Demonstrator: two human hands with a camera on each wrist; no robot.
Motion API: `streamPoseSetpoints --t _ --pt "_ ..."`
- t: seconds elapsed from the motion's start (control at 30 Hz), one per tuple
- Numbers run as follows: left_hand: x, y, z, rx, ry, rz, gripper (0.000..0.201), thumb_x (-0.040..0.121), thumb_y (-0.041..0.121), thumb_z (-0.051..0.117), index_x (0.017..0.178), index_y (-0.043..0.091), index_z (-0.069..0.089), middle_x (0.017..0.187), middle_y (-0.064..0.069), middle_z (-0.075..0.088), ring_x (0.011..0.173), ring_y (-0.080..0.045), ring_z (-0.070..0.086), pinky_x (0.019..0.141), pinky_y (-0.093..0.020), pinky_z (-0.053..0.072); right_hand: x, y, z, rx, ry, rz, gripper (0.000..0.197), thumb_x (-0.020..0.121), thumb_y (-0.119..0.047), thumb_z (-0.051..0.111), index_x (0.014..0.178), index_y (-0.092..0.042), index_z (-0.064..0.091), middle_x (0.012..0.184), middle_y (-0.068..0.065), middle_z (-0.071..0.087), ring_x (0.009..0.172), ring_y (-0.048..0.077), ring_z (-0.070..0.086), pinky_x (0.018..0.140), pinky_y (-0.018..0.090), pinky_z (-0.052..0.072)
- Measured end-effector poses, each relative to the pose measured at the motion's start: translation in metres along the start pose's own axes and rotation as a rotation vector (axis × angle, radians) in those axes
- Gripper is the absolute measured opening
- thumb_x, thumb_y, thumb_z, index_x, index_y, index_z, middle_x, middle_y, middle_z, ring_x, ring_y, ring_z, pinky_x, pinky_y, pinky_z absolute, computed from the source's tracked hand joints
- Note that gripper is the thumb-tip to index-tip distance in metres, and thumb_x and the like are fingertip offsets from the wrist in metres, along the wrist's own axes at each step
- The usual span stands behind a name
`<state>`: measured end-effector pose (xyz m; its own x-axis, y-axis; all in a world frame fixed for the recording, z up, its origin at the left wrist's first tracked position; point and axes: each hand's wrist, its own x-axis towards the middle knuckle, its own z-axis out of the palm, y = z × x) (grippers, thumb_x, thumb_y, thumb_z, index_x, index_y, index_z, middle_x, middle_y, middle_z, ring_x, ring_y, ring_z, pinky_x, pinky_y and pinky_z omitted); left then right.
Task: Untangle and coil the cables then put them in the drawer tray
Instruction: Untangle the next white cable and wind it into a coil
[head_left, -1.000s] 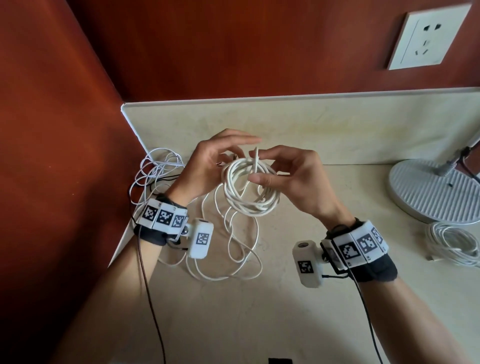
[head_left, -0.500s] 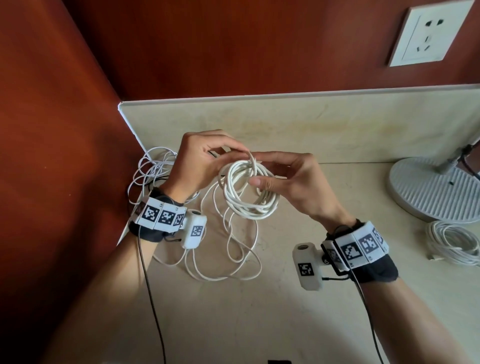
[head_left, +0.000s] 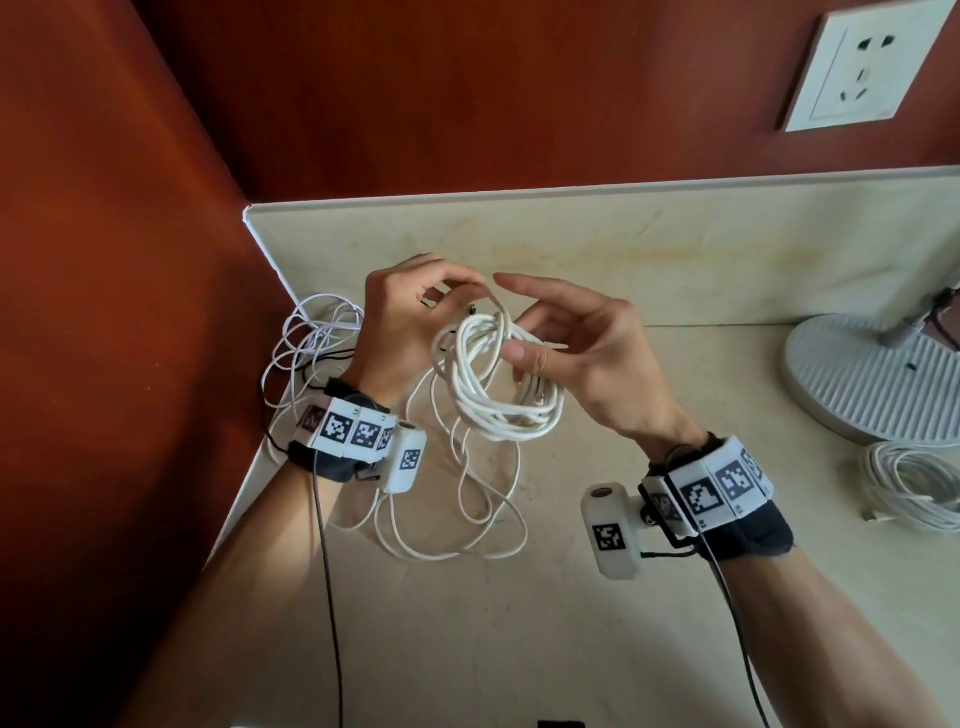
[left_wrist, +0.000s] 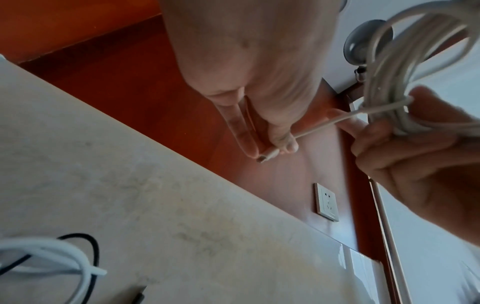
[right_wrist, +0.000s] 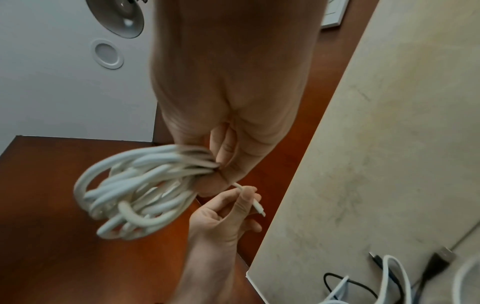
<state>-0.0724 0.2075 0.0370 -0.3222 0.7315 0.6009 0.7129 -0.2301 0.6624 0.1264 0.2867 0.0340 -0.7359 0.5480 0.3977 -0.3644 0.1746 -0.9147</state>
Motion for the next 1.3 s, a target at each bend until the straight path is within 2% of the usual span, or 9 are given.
streamPoseSetpoints --t 0.2,0.3,0.47,0.6,0.8,0.9,1.0,1.13,1.3 --pt "-0.010 0.002 0.017 -0.136 -0.123 -0.199 0.008 0.084 0.013 0.085 0.083 0.020 0.081 0.073 0.011 0.076 0.069 0.001 0.066 0.061 -0.027 0.053 0.001 -0.001 -0.008 -0.046 0.228 -0.061 0.041 0.086 -0.003 0.079 0.126 -0.001 0.069 0.087 0.007 0.078 0.073 0.017 0.072 0.070 0.028 0.059" --pt "-0.018 0.011 0.025 -0.319 -0.159 -0.359 0.012 0.083 -0.005 0.080 0.086 0.006 0.078 0.072 0.010 0.076 0.070 0.000 0.070 0.067 -0.017 0.054 0.002 -0.001 -0.009 -0.088 0.280 -0.069 0.033 0.087 -0.005 0.081 0.118 -0.002 0.072 0.086 -0.004 0.077 0.077 0.012 0.073 0.074 0.025 0.057" --pt "-0.026 0.022 0.026 -0.657 -0.247 -0.673 0.038 0.081 0.004 0.076 0.115 -0.010 0.068 0.110 -0.025 0.073 0.091 -0.023 0.074 0.075 -0.030 0.061 0.002 -0.003 -0.003 -0.154 0.269 -0.079 0.030 0.088 -0.010 0.082 0.115 -0.005 0.070 0.080 -0.007 0.071 0.078 0.020 0.073 0.075 0.039 0.061" --pt "-0.023 0.025 0.023 -0.822 -0.210 -0.824 0.022 0.075 0.009 0.068 0.093 0.012 0.080 0.107 -0.014 0.072 0.089 -0.020 0.072 0.076 -0.032 0.062 0.002 -0.007 -0.005 -0.210 0.208 -0.120 0.030 0.090 -0.010 0.080 0.117 -0.008 0.069 0.082 0.011 0.066 0.074 0.033 0.070 0.070 0.050 0.061" --pt "-0.013 0.026 0.018 -0.792 -0.175 -0.801 0.015 0.096 -0.006 0.055 0.103 -0.001 0.068 0.083 -0.008 0.075 0.071 -0.016 0.073 0.066 -0.024 0.059 0.002 -0.007 -0.007 -0.248 0.156 -0.144 0.027 0.091 -0.008 0.079 0.116 -0.007 0.070 0.084 0.007 0.068 0.080 0.041 0.068 0.069 0.061 0.057" --pt "-0.002 0.022 0.012 -0.766 -0.168 -0.822 0.024 0.099 -0.007 0.048 0.110 -0.004 0.069 0.092 -0.012 0.074 0.077 -0.015 0.070 0.069 -0.022 0.057 0.002 -0.003 -0.006 -0.260 0.140 -0.128 0.026 0.091 -0.009 0.079 0.115 -0.011 0.071 0.097 0.015 0.072 0.087 0.043 0.069 0.071 0.063 0.057" --pt "-0.003 0.025 0.012 -0.807 -0.246 -0.885 0.027 0.102 -0.003 0.042 0.105 0.001 0.068 0.076 -0.004 0.072 0.066 -0.010 0.067 0.062 -0.020 0.056 0.002 -0.003 -0.006 -0.290 0.154 -0.111 0.025 0.091 -0.009 0.079 0.115 -0.010 0.071 0.089 0.007 0.070 0.081 0.035 0.069 0.069 0.052 0.059" --pt "-0.013 0.026 0.013 -1.019 -0.380 -0.926 0.006 0.082 0.021 0.083 0.084 0.015 0.082 0.072 0.001 0.071 0.064 -0.008 0.068 0.068 -0.023 0.060 0.002 -0.003 -0.006 -0.344 0.139 -0.108 0.025 0.091 -0.008 0.080 0.114 -0.010 0.072 0.095 -0.002 0.073 0.081 0.024 0.070 0.072 0.046 0.060" --pt "-0.020 0.015 0.010 -1.146 -0.495 -0.821 0.049 0.049 0.037 0.102 0.089 0.016 0.084 0.079 0.000 0.075 0.075 -0.010 0.074 0.078 -0.030 0.062 0.001 -0.005 -0.004 -0.424 0.118 -0.130 0.027 0.090 -0.013 0.082 0.113 -0.025 0.073 0.115 0.000 0.075 0.090 0.025 0.073 0.077 0.050 0.060"
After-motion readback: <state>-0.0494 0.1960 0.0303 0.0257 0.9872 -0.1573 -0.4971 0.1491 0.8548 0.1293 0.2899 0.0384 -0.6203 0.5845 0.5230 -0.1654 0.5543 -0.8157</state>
